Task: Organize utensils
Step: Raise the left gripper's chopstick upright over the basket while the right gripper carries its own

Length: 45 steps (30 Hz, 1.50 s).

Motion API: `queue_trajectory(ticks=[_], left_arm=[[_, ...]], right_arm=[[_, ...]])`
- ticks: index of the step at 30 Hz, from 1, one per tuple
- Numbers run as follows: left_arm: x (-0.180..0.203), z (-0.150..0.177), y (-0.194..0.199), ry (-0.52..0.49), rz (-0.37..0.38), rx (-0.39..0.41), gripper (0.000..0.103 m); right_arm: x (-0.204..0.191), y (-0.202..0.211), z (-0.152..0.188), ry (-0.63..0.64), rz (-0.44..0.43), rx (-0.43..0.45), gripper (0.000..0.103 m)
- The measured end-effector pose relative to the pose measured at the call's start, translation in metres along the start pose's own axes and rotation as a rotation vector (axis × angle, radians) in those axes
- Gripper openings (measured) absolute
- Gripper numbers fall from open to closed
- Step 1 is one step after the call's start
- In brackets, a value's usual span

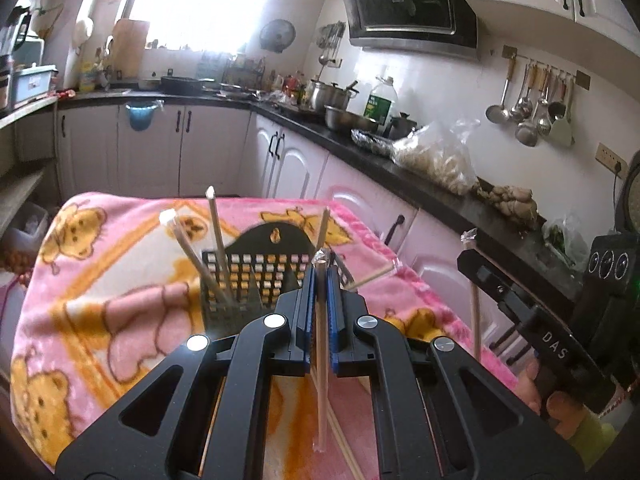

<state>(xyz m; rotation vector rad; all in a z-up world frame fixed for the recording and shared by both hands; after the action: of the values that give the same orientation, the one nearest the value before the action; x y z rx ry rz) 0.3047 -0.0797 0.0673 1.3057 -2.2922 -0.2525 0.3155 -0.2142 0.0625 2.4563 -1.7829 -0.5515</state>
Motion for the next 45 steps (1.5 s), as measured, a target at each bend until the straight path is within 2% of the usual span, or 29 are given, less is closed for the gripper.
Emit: queue_trajectory(ticks=[13,24,32,45], left_arm=[[-0.012,-0.063,0.006,-0.024,-0.016,0.096,0.001],[-0.027,-0.099,-0.013,-0.016,-0.037,0.141,0.001],[-0.037,-0.108,-0.028,-0.008,-0.045,0.166,0.001],[-0.057,-0.098,-0.054,-0.008,-0.073,0.169,0.001]], right_arm=[[-0.021,-0.043,-0.04,0.015,0.016,0.076,0.011],[-0.011,-0.076,-0.072,0.029,0.115,0.176,0.011],[-0.001,-0.099,-0.077,0.008,0.147,0.207,0.011],[0.011,-0.135,-0.082,-0.016,0.216,0.251,0.011]])
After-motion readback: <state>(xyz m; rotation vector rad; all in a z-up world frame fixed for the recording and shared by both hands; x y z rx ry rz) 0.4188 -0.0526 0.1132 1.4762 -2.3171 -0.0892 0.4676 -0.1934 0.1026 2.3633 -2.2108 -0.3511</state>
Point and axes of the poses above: each gripper's, at about its wrist camera, not at the fingertips, and y roughly against the way its jaws point, x to its right, z to its underside, the point moved 9 cm from there along -y, roughly the way its jaws point, and after that the axes turned 10 degrees about z, right-handed, at the moved point
